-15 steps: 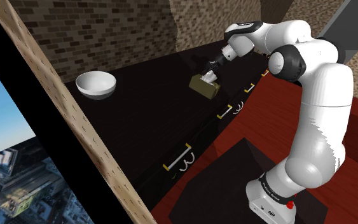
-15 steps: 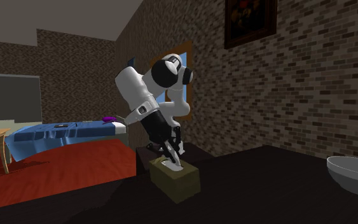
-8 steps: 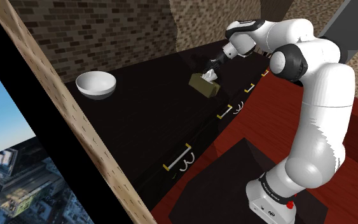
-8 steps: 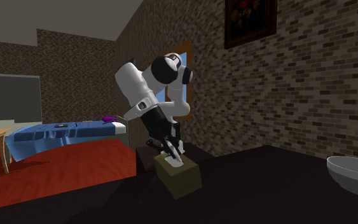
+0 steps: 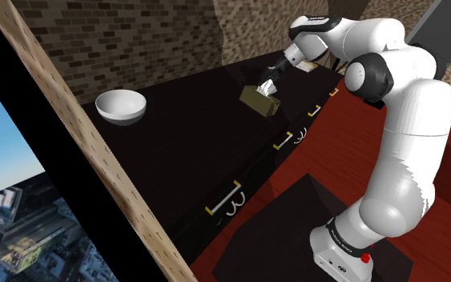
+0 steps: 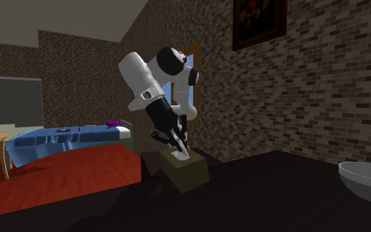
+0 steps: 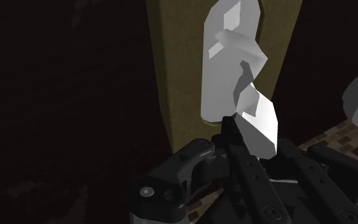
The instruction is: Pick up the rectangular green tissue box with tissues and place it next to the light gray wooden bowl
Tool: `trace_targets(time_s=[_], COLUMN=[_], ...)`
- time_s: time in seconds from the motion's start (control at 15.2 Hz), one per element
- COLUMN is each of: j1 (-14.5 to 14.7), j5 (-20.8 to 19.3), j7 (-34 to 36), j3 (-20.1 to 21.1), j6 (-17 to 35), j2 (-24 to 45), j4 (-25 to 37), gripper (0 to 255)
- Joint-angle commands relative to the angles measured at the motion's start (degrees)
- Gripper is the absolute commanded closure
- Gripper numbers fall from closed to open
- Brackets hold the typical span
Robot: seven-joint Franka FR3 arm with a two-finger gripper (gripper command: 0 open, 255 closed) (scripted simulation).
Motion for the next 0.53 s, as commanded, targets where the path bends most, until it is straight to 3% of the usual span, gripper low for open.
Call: trace_targets(time_s=[0.0,0.46], j1=[-0.08,-0.39], j5=[-0.44,-1.63], j7=[0.83,3.57], j3=[-0.2,-0.67], j6=[-1.08,-4.62], j2=[-0.45,-1.57], j4=[0.93,4.35], gripper=[255,255])
